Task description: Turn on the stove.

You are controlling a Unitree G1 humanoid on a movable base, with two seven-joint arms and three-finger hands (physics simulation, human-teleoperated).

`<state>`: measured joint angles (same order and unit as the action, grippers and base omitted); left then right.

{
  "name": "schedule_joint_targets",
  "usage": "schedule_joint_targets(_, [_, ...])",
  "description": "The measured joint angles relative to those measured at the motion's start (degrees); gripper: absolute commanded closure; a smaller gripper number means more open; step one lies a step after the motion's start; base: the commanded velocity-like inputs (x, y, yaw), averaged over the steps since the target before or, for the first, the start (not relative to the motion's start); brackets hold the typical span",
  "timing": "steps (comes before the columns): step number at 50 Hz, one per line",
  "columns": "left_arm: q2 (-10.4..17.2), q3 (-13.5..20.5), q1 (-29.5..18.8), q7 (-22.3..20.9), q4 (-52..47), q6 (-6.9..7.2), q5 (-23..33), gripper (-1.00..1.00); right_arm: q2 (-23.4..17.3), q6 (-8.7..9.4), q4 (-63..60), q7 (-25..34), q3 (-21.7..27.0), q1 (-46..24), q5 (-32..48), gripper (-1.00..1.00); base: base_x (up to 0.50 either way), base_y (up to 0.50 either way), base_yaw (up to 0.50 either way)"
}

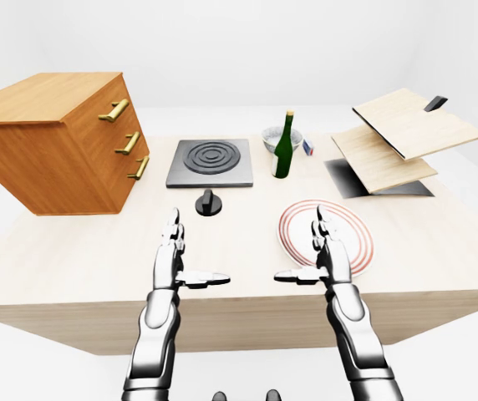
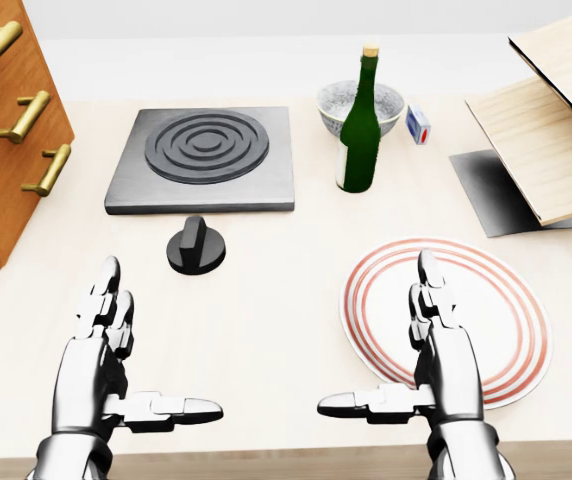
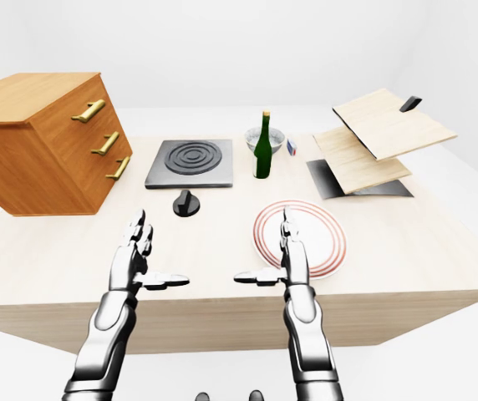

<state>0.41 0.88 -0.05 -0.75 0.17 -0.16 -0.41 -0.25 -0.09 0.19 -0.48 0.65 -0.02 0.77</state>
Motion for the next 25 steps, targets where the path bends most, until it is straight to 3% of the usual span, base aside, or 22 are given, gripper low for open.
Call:
schedule_joint_targets(13, [0.46, 0.92, 0.07, -0.75, 0.36, -0.42, -0.31, -1.0, -0.64, 1.27, 1.14, -0.4, 1.01, -0.91, 0.6, -1.0, 0.03, 0.0, 0.0])
schedule_joint_targets(25, [0.56, 1.02, -0.05, -0.97, 0.74, -0.68, -0.2, -1.0, -0.87, 1.24, 1.35, 0.95, 1.2, -0.89, 0.13, -1.0, 0.45, 0.0, 0.0])
